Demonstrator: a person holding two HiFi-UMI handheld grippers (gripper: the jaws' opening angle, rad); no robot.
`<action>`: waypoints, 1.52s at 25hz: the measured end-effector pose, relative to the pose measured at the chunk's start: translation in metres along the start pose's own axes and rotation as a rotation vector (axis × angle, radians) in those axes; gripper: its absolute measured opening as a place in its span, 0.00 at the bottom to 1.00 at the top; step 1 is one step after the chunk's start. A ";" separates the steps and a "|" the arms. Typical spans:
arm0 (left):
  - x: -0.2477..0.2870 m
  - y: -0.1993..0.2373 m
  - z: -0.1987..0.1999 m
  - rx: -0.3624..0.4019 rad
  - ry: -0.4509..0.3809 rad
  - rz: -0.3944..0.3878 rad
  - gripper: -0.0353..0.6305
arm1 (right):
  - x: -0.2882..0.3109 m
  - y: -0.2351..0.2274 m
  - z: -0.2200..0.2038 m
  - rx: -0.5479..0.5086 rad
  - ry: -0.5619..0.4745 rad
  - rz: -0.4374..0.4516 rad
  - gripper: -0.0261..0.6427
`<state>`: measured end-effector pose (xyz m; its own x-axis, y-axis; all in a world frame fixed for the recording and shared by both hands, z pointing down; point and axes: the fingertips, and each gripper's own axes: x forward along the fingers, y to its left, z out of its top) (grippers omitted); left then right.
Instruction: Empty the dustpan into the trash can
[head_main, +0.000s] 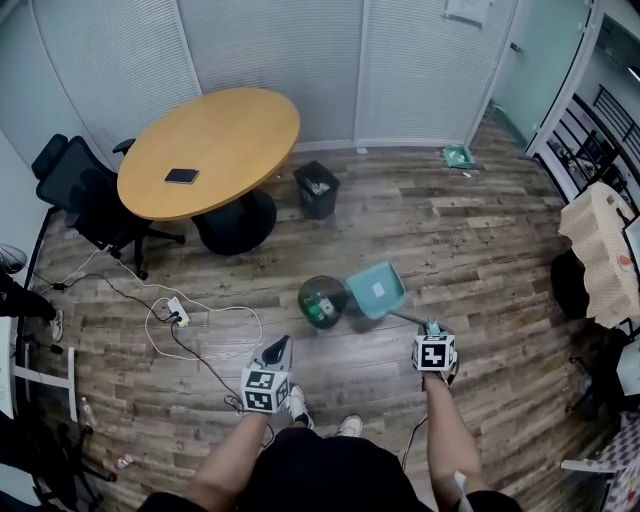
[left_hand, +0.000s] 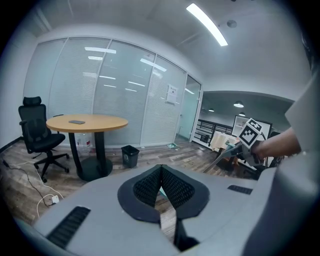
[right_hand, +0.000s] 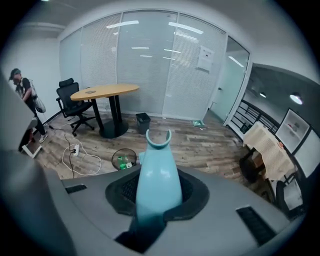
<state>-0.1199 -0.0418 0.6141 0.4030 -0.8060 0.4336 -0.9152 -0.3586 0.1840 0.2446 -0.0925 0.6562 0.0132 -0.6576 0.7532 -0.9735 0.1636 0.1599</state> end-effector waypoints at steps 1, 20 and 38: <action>0.001 0.000 0.000 0.001 0.000 -0.002 0.09 | 0.003 -0.001 -0.005 0.018 0.008 -0.004 0.19; 0.004 0.008 -0.017 -0.034 0.033 0.010 0.09 | 0.043 0.012 -0.091 0.150 0.264 -0.078 0.19; 0.018 0.024 -0.027 -0.042 0.073 0.018 0.09 | 0.106 0.056 -0.102 0.252 0.314 0.031 0.19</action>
<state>-0.1351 -0.0521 0.6500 0.3864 -0.7753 0.4997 -0.9223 -0.3234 0.2114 0.2144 -0.0776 0.8102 0.0141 -0.3922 0.9198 -0.9995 -0.0313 0.0020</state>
